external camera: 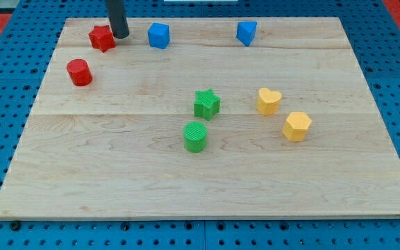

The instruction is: Move the blue cube vertically below the red circle

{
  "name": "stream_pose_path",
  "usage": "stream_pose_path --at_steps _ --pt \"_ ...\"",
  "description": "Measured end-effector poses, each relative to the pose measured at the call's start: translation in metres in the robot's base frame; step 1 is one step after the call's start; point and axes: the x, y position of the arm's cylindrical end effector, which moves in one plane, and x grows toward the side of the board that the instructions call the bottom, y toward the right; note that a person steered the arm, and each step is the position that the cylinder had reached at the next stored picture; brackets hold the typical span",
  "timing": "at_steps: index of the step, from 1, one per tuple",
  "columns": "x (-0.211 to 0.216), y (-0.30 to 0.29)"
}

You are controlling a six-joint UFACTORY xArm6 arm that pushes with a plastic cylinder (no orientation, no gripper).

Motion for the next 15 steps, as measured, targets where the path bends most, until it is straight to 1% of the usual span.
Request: stream_pose_path --at_steps 1,2,3,4,8,11,12,13,14,15 --pt "-0.015 0.011" --pt "-0.043 0.060" --pt "-0.024 0.082" --pt "0.006 0.082" --pt "0.004 0.093" --pt "0.007 0.132" --pt "0.010 0.159" --pt "0.057 0.190" --pt "0.082 0.201" --pt "0.044 0.175"
